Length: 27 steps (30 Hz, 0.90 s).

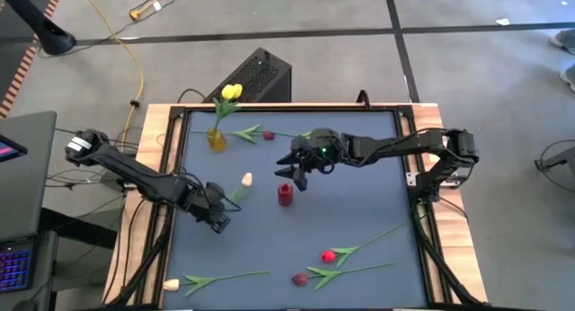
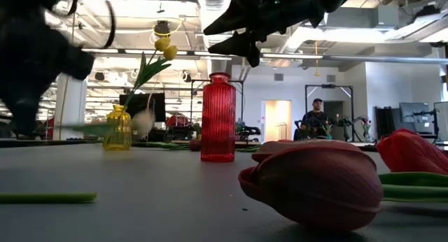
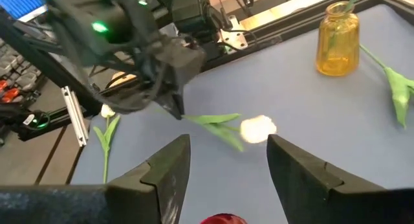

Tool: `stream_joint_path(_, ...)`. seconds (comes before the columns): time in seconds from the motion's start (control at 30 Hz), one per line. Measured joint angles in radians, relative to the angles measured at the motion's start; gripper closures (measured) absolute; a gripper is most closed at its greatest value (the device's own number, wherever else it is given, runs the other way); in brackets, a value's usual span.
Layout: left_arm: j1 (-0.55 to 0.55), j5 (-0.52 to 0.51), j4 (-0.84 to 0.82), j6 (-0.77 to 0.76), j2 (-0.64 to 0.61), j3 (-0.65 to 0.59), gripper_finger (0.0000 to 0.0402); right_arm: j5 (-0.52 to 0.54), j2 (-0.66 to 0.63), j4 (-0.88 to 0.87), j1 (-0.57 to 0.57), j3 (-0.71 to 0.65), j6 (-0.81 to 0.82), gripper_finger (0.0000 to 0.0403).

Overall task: Sort flowers into vase by color
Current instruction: Put the top white flower into the yellow vase

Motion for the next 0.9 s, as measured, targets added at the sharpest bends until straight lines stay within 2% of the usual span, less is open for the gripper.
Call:
stream_joint_path(0.17, 0.001, -0.186, -0.071, 0.106, -0.001, 0.117, 0.0401, 0.000, 0.000, 0.003, -0.006, 0.000, 0.000, 0.0173)
stream_joint_path(0.4, 0.011, -0.486, -0.182, 0.411, -0.060, 0.280, 0.0401, 0.000, 0.000, 0.008, -0.006, 0.000, 0.000, 0.0173)
stream_joint_path(0.6, 0.076, -0.715, -0.201, 0.589, -0.244, 0.334, 0.0401, 0.000, 0.000, 0.013, -0.006, 0.000, 0.001, 0.0173)
stream_joint_path(0.9, 0.180, -1.002, -0.149, 0.742, -0.543, 0.334, 0.0401, 0.004, 0.000, 0.032, -0.006, 0.000, 0.003, 0.0173)
